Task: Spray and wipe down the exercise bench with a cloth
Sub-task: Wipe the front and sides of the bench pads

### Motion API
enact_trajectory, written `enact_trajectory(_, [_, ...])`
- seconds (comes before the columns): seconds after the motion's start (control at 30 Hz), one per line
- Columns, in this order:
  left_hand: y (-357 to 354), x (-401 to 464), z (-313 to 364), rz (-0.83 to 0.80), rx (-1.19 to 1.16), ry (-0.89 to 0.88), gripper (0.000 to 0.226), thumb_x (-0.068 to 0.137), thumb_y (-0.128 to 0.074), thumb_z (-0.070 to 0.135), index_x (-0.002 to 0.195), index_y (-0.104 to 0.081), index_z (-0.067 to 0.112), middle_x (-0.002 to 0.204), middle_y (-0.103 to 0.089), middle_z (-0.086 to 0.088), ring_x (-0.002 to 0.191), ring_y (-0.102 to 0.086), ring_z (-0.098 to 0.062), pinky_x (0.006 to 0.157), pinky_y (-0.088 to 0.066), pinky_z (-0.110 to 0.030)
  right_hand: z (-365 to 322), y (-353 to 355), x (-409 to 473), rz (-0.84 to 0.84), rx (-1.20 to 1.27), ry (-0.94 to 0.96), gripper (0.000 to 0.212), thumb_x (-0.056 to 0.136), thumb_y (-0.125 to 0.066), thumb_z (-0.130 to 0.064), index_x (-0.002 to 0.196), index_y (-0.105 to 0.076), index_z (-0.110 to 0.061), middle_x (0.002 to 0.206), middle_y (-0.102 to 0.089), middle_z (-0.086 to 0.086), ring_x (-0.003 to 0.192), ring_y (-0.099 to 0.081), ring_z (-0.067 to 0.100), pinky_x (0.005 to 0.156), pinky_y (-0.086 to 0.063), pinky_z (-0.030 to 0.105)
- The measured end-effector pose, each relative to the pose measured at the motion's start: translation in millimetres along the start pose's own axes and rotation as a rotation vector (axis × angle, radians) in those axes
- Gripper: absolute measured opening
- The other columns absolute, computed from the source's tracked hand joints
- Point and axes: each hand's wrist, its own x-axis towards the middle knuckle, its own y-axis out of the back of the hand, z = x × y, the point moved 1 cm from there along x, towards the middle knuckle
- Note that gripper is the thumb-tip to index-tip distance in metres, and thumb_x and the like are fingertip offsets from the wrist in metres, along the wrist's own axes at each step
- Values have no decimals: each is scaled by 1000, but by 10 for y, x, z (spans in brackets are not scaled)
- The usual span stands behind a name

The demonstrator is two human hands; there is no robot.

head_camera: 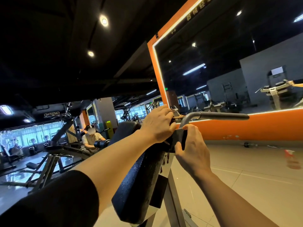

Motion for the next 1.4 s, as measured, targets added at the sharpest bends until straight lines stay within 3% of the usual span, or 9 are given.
enact_trajectory(0.13, [90,-131,21,-99,89,-125,43,95,-48,29,134,-53,12,140,-50,-3,135,-37,-20,114,-24,-31,-10,-5,-12,3,12,-5,37,82,-61,-18,112,-38,-19,95,-42,-3,81,-46,16,65,-47,31])
enact_trajectory(0.23, [80,-331,111,-115,110,-274,29,93,-53,25,116,-59,9,109,-60,-6,95,-54,-21,85,-46,-34,-31,3,-3,-5,9,-36,37,83,-61,-18,112,-38,-19,97,-42,-3,84,-47,16,71,-51,36])
enact_trajectory(0.37, [112,-260,22,276,-7,-199,30,81,-73,10,106,-59,3,82,-61,-10,64,-55,-20,57,-52,-34,-47,-9,-13,5,12,-26,36,84,-60,-16,111,-37,-21,97,-41,-4,84,-45,15,71,-51,36])
enact_trajectory(0.43, [145,-78,-51,411,-18,-108,29,80,-74,6,106,-61,2,91,-65,-13,76,-62,-25,65,-57,-37,-39,-24,-20,20,13,-15,36,84,-60,-16,112,-39,-20,98,-41,-5,85,-45,14,69,-50,33])
enact_trajectory(0.6, [-80,77,41,102,10,-76,27,91,-56,29,112,-63,12,114,-58,-6,110,-50,-23,107,-35,-49,4,-33,-28,22,-2,21,34,84,-62,-15,111,-41,-18,96,-44,-3,81,-47,15,62,-42,26])
enact_trajectory(0.77, [35,-90,92,71,29,-144,35,98,-39,32,107,-66,13,112,-62,-2,103,-53,-18,89,-42,-30,6,16,-13,-8,-17,12,36,84,-64,-16,112,-41,-17,94,-43,-2,80,-47,18,60,-41,27])
enact_trajectory(1.0, [66,-761,55,-77,46,-382,17,87,-62,20,102,-68,14,98,-65,-1,81,-59,-20,71,-50,-32,-44,61,-14,-67,17,-48,38,87,-59,-18,118,-38,-17,101,-43,-1,86,-46,17,62,-43,27])
enact_trajectory(1.17, [162,-419,-10,312,-107,-201,34,77,-76,7,108,-62,3,105,-65,-14,89,-61,-28,73,-54,-34,-70,35,-18,-48,20,-46,34,85,-58,-15,113,-38,-20,99,-41,-3,86,-45,15,70,-46,30])
enact_trajectory(1.4, [-165,-42,93,180,-77,-73,23,91,-58,23,109,-67,13,105,-62,-1,94,-57,-18,80,-47,-26,-29,43,-12,-30,-5,25,32,85,-60,-18,111,-41,-19,97,-42,-5,85,-46,15,69,-46,28])
